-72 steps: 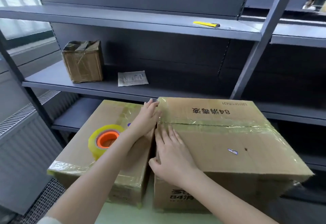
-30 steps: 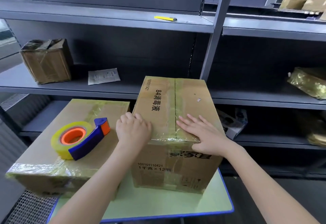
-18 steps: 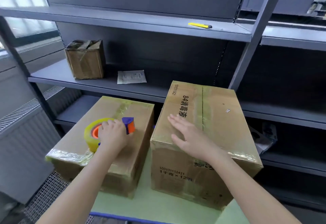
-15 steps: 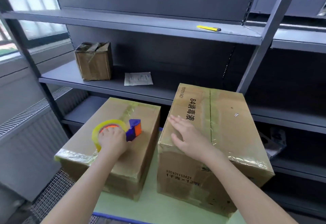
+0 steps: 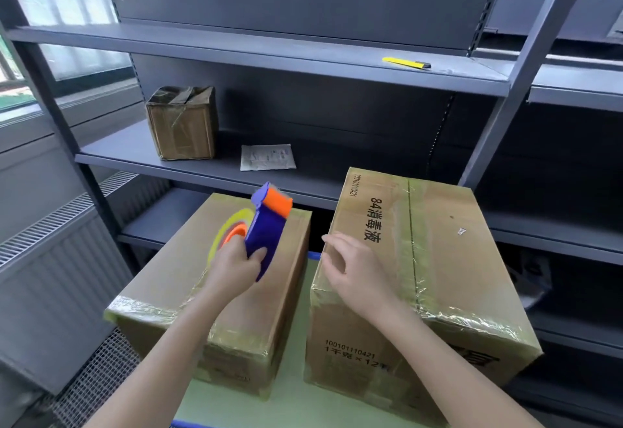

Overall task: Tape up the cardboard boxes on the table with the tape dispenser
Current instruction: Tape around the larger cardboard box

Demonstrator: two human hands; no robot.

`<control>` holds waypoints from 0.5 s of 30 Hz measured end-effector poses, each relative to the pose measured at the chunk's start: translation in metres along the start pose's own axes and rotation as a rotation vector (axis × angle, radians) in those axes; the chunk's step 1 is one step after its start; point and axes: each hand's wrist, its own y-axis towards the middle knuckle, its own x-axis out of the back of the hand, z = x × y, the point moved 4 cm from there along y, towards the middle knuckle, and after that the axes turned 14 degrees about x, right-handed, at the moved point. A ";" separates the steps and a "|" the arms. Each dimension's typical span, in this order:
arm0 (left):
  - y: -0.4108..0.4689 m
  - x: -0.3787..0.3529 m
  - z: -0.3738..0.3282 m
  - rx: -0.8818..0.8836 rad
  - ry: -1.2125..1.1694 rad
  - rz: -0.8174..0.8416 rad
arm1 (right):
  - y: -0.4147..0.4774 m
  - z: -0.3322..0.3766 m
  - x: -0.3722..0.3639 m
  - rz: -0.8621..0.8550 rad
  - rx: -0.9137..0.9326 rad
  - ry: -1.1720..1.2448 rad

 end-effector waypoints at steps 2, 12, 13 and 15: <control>-0.020 0.005 -0.035 -0.104 -0.154 0.022 | 0.007 0.009 0.006 -0.086 -0.094 0.179; -0.102 -0.026 -0.143 -0.690 -0.539 0.287 | 0.013 0.004 0.061 -0.639 -0.386 0.795; -0.110 -0.031 -0.150 -0.708 -0.520 0.303 | 0.009 -0.002 0.066 -0.695 -0.397 0.759; -0.119 -0.041 -0.155 -0.732 -0.479 0.316 | 0.000 -0.010 0.073 -0.762 -0.399 0.682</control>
